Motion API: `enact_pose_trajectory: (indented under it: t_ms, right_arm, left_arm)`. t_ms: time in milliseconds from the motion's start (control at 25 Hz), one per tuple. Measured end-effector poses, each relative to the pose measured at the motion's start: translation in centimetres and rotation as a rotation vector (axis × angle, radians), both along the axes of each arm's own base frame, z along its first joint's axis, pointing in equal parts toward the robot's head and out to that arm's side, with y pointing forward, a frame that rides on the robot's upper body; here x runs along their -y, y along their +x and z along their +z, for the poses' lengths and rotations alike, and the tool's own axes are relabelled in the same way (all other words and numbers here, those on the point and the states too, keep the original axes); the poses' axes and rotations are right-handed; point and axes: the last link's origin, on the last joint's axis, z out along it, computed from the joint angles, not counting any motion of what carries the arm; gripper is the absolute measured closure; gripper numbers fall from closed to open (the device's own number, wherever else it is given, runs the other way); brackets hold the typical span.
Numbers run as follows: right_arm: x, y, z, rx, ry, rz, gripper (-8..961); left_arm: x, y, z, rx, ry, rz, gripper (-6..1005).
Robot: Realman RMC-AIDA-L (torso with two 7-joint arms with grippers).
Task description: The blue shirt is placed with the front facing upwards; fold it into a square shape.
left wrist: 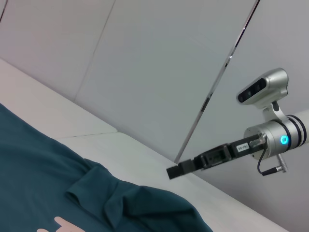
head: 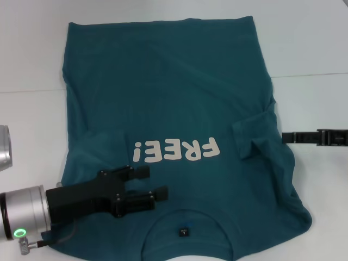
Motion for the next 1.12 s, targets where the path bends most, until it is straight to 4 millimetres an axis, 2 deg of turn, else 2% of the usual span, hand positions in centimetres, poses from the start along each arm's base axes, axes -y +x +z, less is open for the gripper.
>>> enact_pose_trajectory:
  t_ms: [760, 1120]
  right_arm:
    - [-0.5, 0.0, -2.7, -0.025, -0.031, -0.076, 238]
    - [-0.8, 0.5, -3.4, -0.025, -0.014, -0.107, 339]
  left_arm:
    - [-0.4, 0.0, 0.2, -0.011, 0.012, -0.004, 144]
    - [-0.4, 0.0, 0.2, -0.014, 0.013, -0.003, 144]
